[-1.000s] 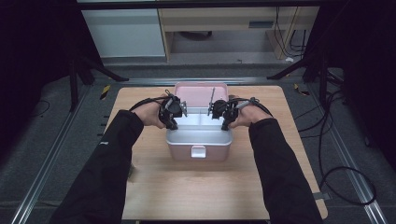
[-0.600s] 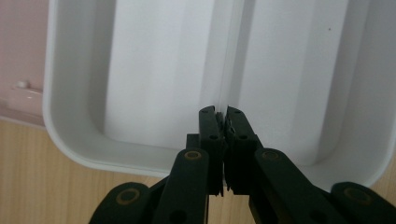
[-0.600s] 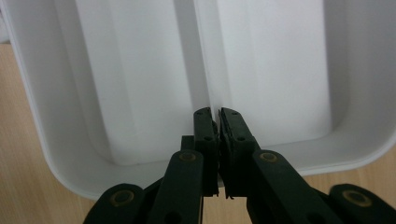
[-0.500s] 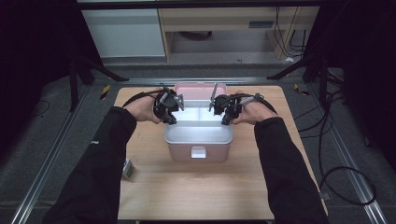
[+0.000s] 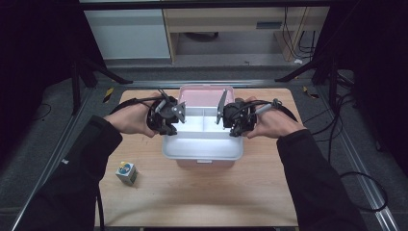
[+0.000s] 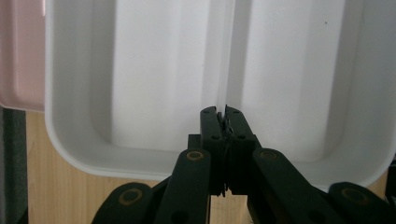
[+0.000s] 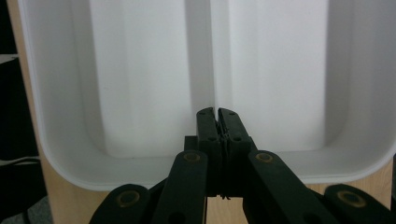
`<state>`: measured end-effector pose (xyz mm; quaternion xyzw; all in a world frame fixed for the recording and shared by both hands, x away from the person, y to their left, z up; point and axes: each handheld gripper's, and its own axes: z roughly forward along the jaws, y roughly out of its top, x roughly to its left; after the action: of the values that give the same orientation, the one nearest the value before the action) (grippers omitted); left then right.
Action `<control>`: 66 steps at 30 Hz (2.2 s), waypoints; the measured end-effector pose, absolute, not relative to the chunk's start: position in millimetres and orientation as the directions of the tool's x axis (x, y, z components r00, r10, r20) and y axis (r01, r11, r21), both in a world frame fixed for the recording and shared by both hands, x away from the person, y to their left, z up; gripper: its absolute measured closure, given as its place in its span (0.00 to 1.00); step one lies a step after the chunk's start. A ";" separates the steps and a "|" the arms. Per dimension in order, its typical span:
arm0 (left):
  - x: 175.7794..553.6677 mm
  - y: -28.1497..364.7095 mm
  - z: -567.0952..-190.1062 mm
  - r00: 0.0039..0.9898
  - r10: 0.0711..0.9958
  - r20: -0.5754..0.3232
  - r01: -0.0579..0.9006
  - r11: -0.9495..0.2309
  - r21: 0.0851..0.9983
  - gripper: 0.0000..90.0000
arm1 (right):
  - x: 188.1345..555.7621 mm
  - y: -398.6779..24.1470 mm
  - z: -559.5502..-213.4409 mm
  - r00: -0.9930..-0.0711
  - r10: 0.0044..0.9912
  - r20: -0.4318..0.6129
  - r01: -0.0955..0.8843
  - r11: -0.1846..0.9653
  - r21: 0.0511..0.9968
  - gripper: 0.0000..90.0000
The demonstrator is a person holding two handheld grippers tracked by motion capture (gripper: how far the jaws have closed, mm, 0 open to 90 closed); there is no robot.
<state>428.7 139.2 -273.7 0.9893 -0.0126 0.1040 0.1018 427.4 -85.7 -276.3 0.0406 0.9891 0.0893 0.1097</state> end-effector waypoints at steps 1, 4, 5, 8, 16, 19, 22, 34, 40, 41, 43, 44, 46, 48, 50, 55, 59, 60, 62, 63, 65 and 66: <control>423.3 138.8 -274.2 0.978 -0.009 0.206 -0.050 -0.979 0.197 0.98 | 421.5 -85.4 -276.5 -0.974 0.089 -0.210 0.050 0.982 0.181 0.99; 410.8 139.7 -276.1 0.980 -0.014 0.197 -0.055 -0.977 0.205 0.98 | 404.1 -85.9 -279.3 -0.976 0.097 -0.197 0.061 0.982 0.181 0.99; 407.3 140.3 -276.9 0.981 -0.016 0.194 -0.058 -0.976 0.210 0.98 | 399.1 -86.3 -280.9 -0.976 0.101 -0.191 0.066 0.980 0.186 0.99; 396.0 142.2 -279.4 0.984 -0.008 0.178 -0.048 -0.974 0.221 0.98 | 386.2 -86.2 -284.6 -0.977 0.101 -0.186 0.065 0.980 0.189 0.99; 360.0 143.6 -290.3 0.984 -0.012 0.180 -0.049 -0.978 0.203 0.98 | 354.5 -80.0 -292.3 -0.982 0.086 -0.170 0.056 0.984 0.172 0.99; 349.3 143.9 -298.0 0.981 0.002 0.192 -0.037 -0.978 0.205 0.98 | 344.2 -78.7 -301.7 -0.981 0.084 -0.173 0.053 0.983 0.175 0.99; 337.7 144.4 -304.8 0.986 0.012 0.169 -0.021 -0.981 0.195 0.98 | 334.9 -78.2 -309.9 -0.984 0.075 -0.164 0.045 0.983 0.176 0.99; 316.5 143.0 -344.5 0.995 0.017 0.095 0.001 -0.986 0.165 0.98 | 313.9 -74.6 -348.8 -0.994 0.052 -0.100 0.035 0.986 0.166 0.99; 314.3 140.0 -363.1 0.997 0.013 0.070 0.002 -0.989 0.149 0.98 | 313.2 -74.4 -368.0 -0.997 0.041 -0.067 0.030 0.987 0.156 0.99; 317.0 140.4 -366.9 0.998 0.018 0.065 0.008 -0.988 0.154 0.98 | 313.8 -74.7 -371.0 -0.997 0.045 -0.064 0.035 0.987 0.157 0.99; 322.6 140.8 -377.0 0.998 0.021 0.057 0.012 -0.987 0.158 0.98 | 316.6 -75.3 -378.8 -0.997 0.037 -0.062 0.027 0.986 0.163 1.00; 325.8 140.9 -382.9 0.999 0.023 0.044 0.016 -0.987 0.162 0.98 | 316.8 -75.1 -383.1 -0.997 0.047 -0.064 0.036 0.987 0.158 1.00; 332.3 141.0 -395.1 0.999 0.028 0.038 0.021 -0.987 0.161 0.98 | 320.6 -75.2 -394.0 -0.997 0.042 -0.067 0.031 0.988 0.154 1.00; 336.5 140.5 -406.1 0.999 0.038 0.031 0.033 -0.987 0.158 0.98 | 325.6 -75.7 -405.4 -0.997 0.049 -0.059 0.039 0.986 0.160 1.00; 340.1 139.5 -414.4 0.999 0.039 0.033 0.034 -0.988 0.149 0.98 | 330.6 -75.8 -415.9 -0.997 0.051 -0.059 0.041 0.986 0.164 0.99; 348.4 139.4 -427.2 0.999 0.040 0.033 0.034 -0.987 0.154 0.97 | 339.2 -77.6 -433.3 -0.996 0.063 -0.056 0.052 0.983 0.176 0.99; 352.2 138.2 -436.2 0.999 0.044 0.026 0.039 -0.988 0.151 0.97 | 342.1 -79.1 -440.9 -0.996 0.075 -0.051 0.065 0.981 0.181 0.99; 352.2 137.6 -438.5 0.999 0.046 0.023 0.042 -0.988 0.146 0.97 | 342.9 -79.2 -442.8 -0.996 0.074 -0.051 0.064 0.982 0.178 0.99; 353.0 136.7 -442.2 0.999 0.040 0.024 0.036 -0.990 0.139 0.97 | 343.9 -79.2 -446.6 -0.996 0.080 -0.046 0.071 0.982 0.176 0.99; 353.4 136.6 -443.8 0.999 0.039 0.024 0.035 -0.990 0.139 0.97 | 344.6 -79.0 -448.2 -0.996 0.076 -0.044 0.067 0.983 0.172 0.98; 354.3 137.1 -446.4 0.999 0.047 0.018 0.044 -0.989 0.138 0.97 | 344.9 -78.4 -451.5 -0.996 0.074 -0.042 0.066 0.983 0.171 0.98; 355.3 137.4 -447.9 0.999 0.043 0.023 0.039 -0.989 0.141 0.97 | 345.1 -78.5 -452.6 -0.996 0.080 -0.039 0.072 0.982 0.173 0.98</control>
<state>355.3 137.4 -447.9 0.9972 0.0206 0.0132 0.0703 345.1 -78.5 -452.6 0.0382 0.9953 0.0861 0.0230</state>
